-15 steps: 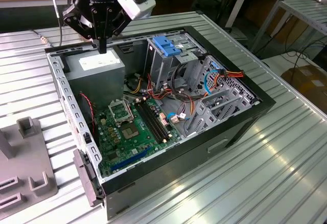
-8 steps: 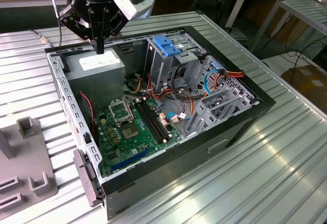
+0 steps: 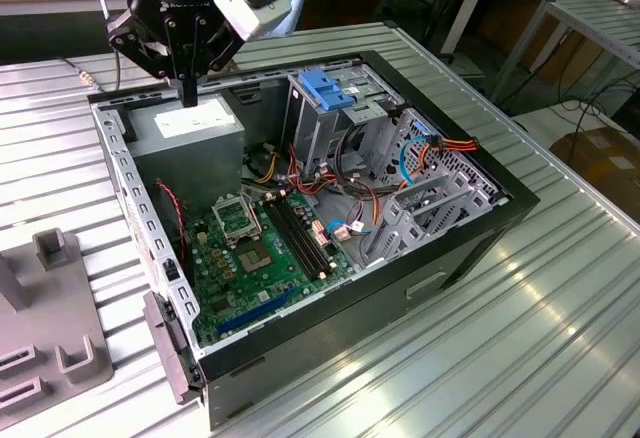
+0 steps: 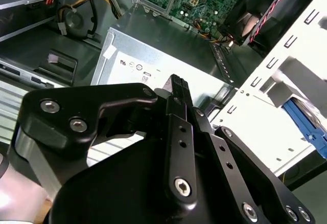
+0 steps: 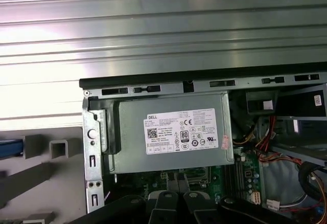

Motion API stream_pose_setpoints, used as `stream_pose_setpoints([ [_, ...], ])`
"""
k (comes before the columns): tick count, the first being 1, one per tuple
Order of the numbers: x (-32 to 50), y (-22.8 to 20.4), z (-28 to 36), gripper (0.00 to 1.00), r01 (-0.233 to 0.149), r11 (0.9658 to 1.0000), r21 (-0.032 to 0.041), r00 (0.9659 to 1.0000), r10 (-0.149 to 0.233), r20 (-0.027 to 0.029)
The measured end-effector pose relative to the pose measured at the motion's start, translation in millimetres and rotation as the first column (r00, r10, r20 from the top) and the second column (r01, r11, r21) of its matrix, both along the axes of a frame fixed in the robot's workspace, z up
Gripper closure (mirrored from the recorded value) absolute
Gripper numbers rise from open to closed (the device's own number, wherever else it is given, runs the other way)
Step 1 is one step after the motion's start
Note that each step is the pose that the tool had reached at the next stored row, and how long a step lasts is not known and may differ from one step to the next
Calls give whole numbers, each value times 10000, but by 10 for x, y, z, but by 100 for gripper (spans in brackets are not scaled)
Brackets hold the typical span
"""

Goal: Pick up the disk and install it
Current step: 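Reach for the disk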

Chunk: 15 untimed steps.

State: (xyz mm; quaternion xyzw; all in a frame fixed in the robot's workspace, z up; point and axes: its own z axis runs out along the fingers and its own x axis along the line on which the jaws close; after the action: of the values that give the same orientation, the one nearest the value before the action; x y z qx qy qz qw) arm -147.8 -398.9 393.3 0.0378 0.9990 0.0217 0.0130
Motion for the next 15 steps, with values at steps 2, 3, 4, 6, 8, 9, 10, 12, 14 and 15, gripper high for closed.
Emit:
stream_pose_setpoints([
  [2,-35,0,0,90,1,10000,0,10000,-1,1],
  [3,-58,0,0,90,1,10000,1,10000,-1,1],
  [4,-70,0,0,90,1,10000,0,10000,-1,0],
  [6,-104,0,0,90,0,10000,0,10000,0,1],
  [8,-137,0,0,90,0,10000,0,10000,0,0],
  [9,-151,0,0,90,0,10000,0,10000,0,0],
  [10,-163,0,0,90,0,10000,0,10000,0,0],
  [12,-205,0,0,90,1,10000,0,10000,-1,0],
  [14,-238,0,0,90,1,10000,0,10000,-1,1],
  [15,-254,0,0,90,0,10000,0,10000,0,1],
])
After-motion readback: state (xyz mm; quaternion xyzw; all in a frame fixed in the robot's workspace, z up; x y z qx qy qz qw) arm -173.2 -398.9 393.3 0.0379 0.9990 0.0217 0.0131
